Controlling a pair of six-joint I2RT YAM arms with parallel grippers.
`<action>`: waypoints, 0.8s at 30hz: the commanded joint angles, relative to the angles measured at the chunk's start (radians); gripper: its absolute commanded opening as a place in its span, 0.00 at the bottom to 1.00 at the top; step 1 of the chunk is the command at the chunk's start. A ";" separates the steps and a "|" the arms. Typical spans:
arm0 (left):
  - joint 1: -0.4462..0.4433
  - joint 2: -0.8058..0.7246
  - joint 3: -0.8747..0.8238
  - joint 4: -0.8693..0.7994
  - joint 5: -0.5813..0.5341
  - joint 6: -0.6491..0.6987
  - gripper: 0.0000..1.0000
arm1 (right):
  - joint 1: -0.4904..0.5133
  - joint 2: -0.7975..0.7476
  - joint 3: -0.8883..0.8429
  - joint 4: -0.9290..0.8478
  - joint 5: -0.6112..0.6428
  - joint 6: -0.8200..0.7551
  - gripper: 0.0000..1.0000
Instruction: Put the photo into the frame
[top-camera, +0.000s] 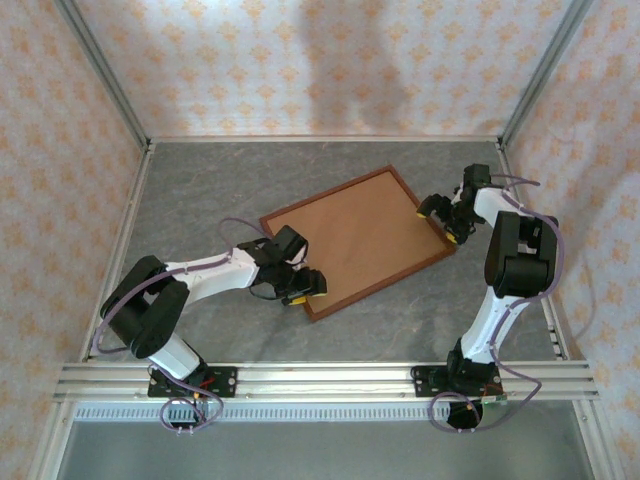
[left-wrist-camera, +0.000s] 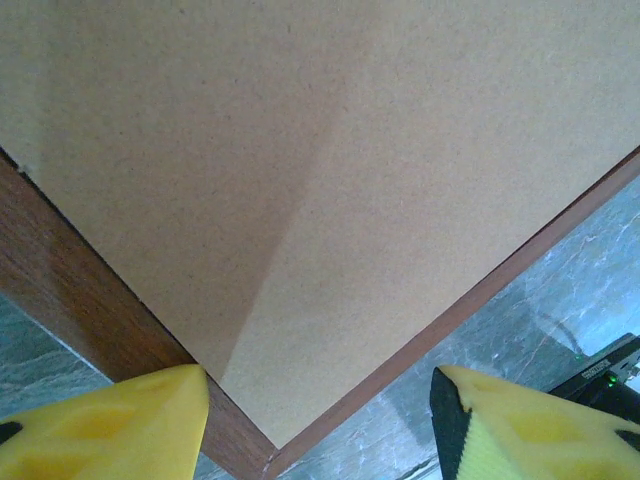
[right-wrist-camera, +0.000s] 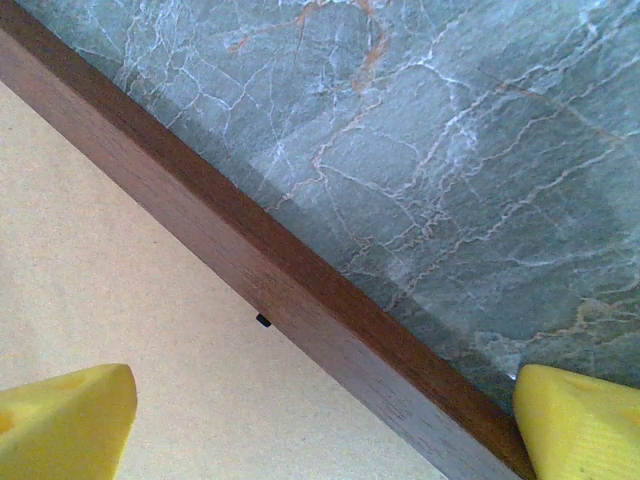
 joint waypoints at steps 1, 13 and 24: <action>-0.011 0.027 -0.017 0.035 0.017 -0.019 0.60 | 0.021 0.006 -0.010 -0.035 -0.013 0.008 0.96; -0.011 0.045 -0.019 0.129 0.059 -0.054 0.59 | 0.036 -0.007 -0.072 0.000 -0.051 0.036 0.95; -0.024 0.067 0.021 0.078 0.001 -0.021 0.62 | 0.056 -0.042 -0.149 0.065 -0.087 0.084 0.93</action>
